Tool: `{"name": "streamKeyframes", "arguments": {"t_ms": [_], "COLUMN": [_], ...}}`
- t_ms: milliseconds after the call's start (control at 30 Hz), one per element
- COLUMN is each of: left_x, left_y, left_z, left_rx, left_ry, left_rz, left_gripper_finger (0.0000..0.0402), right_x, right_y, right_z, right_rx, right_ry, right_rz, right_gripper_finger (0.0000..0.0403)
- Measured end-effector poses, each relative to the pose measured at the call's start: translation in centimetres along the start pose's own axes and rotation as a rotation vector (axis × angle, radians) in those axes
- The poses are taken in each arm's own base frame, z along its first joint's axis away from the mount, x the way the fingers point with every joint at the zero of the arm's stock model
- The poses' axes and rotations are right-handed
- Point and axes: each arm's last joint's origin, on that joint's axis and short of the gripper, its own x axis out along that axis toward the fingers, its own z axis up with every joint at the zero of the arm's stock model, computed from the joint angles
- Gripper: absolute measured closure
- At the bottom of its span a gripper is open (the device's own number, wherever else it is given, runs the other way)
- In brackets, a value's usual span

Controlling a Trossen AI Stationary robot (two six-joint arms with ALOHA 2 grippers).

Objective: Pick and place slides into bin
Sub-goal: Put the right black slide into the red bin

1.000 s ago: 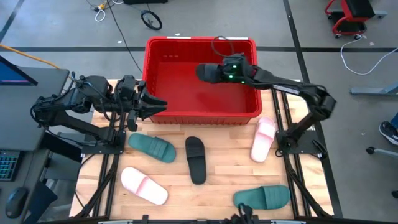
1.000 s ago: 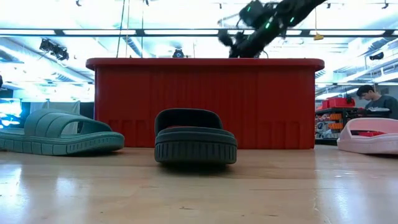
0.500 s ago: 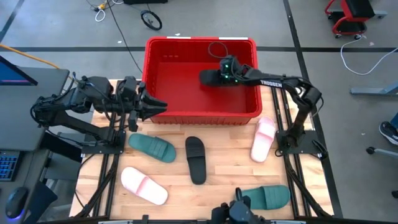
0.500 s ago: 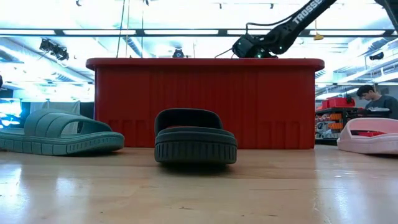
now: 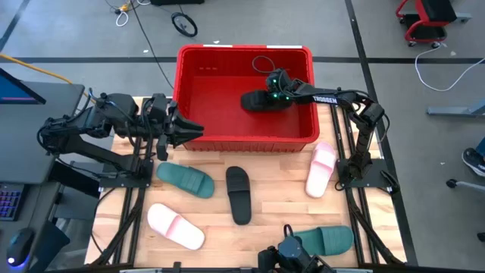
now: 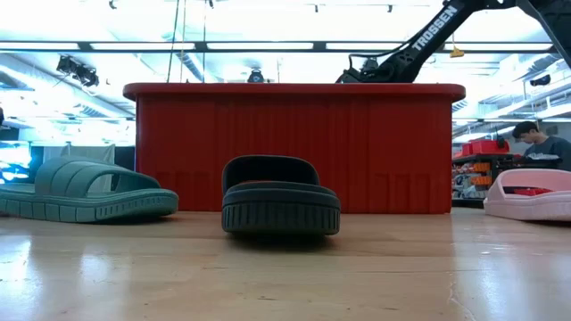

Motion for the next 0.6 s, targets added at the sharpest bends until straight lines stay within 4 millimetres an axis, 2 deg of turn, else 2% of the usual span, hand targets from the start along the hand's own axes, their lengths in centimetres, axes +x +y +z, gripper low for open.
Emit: {"name": "streamKeyframes", "arguments": {"t_ms": [433,600], "left_x": [0.0,0.0], "left_y": [0.0,0.0], "left_z": [0.0,0.0], "left_rx": [-0.009,-0.009], "left_ry": [-0.001,-0.001], "left_rz": [0.000,-0.001], "left_gripper_finger": [0.0294,0.0294], "right_x": [0.3,-1.3], "right_y": [-0.6,0.2], "right_z": [0.0,0.8], "right_rx": [-0.026,-0.034], "right_ry": [-0.010,-0.087], "right_rz": [-0.048,-0.060], "right_gripper_finger": [0.0254,0.0232]}}
